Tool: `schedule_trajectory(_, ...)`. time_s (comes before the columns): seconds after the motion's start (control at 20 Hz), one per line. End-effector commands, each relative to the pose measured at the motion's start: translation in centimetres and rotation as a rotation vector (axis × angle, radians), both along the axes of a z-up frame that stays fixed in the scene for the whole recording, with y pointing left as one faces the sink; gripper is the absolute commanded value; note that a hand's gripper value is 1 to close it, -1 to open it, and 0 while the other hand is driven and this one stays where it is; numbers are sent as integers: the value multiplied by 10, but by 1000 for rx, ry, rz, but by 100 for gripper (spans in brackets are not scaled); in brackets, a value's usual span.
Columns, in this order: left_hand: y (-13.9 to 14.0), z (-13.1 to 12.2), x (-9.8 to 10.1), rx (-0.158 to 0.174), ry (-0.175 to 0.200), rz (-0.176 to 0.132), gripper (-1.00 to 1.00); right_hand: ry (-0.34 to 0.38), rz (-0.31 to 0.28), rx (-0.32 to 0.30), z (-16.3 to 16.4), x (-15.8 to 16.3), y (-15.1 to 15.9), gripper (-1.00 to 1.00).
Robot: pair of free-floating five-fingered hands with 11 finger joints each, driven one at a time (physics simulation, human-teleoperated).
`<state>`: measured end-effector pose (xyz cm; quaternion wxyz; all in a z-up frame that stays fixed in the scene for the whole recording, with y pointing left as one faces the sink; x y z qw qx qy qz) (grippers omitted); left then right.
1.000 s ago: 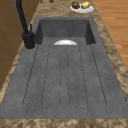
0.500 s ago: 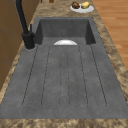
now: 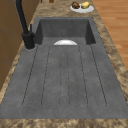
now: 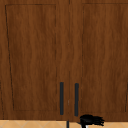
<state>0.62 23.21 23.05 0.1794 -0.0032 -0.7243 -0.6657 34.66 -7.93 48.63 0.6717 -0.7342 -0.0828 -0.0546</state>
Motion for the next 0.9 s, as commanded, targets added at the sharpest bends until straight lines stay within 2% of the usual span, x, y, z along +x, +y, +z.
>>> schedule_trajectory(0.0, 0, 0, 0, 0, 0, 0, 0, 19, 53, 1, -20, 29, 1, -100)
schedule_trajectory(0.1, 0, 0, 0, 0, 0, 0, 0, 30, 60, -22, -19, 29, 1, -100)
schedule_trajectory(0.2, 0, 0, 0, 0, 0, 0, 0, 40, -23, -41, -24, 17, 9, -100)
schedule_trajectory(0.25, 0, 0, 0, 0, 0, 0, 0, 19, -42, -51, -24, 3, 12, -100)
schedule_trajectory(0.35, 0, 0, 0, 0, 0, 0, 0, 45, -14, -61, -33, -12, 14, -100)
schedule_trajectory(0.5, 0, 0, 0, 0, 0, 0, 0, 45, 27, -73, -43, -30, 9, -100)
schedule_trajectory(0.7, 0, 0, 0, 0, 0, 0, 0, 38, 74, -57, -64, -45, -14, -100)
schedule_trajectory(0.85, 0, 0, 0, 0, 0, 0, 0, 25, 96, -69, -74, -56, -29, -100)
